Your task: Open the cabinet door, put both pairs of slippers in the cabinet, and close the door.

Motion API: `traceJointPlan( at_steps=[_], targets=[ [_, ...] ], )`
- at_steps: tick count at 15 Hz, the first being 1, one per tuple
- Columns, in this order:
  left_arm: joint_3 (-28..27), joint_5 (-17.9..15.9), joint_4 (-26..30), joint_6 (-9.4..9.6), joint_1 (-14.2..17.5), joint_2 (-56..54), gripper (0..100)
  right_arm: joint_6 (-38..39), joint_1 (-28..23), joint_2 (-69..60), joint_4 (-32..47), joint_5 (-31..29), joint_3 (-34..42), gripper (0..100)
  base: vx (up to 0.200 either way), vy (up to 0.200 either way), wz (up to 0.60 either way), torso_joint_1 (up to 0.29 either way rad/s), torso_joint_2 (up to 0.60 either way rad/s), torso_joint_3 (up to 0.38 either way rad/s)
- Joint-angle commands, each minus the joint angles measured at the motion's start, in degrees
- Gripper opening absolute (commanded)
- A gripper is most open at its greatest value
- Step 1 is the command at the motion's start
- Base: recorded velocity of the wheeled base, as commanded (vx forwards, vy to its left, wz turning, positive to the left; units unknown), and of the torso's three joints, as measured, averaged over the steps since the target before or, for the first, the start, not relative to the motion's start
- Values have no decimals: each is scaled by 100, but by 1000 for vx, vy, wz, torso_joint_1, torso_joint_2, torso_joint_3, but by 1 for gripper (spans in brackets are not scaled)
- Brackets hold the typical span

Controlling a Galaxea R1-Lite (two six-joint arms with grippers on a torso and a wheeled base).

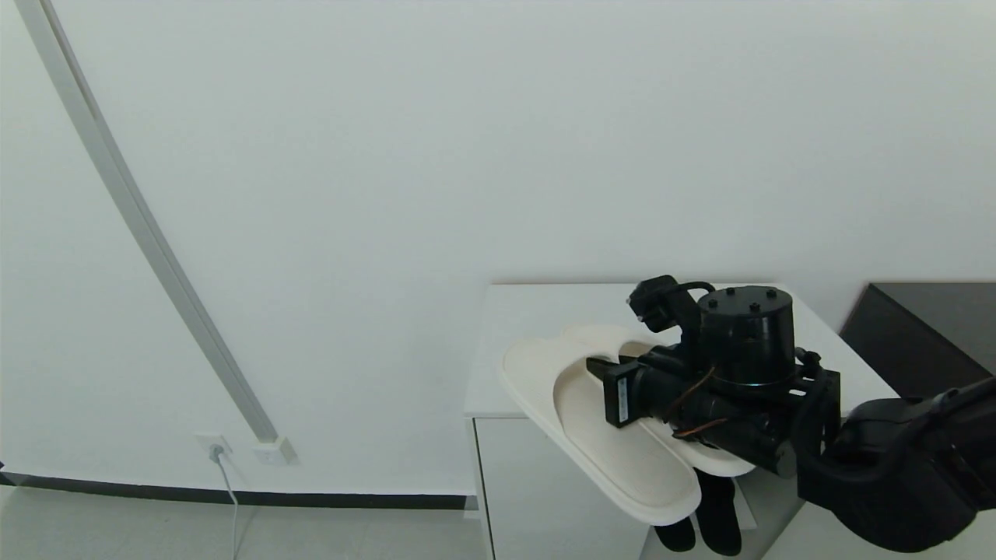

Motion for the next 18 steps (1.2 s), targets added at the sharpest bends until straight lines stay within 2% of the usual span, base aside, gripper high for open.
traceJointPlan(
  at_steps=[1,4,12,18],
  targets=[
    [1,3,-1,-8,0,-1,0,-1,34,-29,0,-21,39,0,0,0,0,0,0,0],
    [1,3,-1,-8,0,-1,0,-10,34,15,0,-29,39,0,0,0,0,0,0,0],
    [1,3,-1,-17,0,-1,0,-18,70,59,-9,-29,91,0,-200,0,0,1,1,4],
    [1,3,-1,-26,0,-1,0,-18,78,50,-18,-38,144,0,0,0,0,0,0,0]
  ],
)
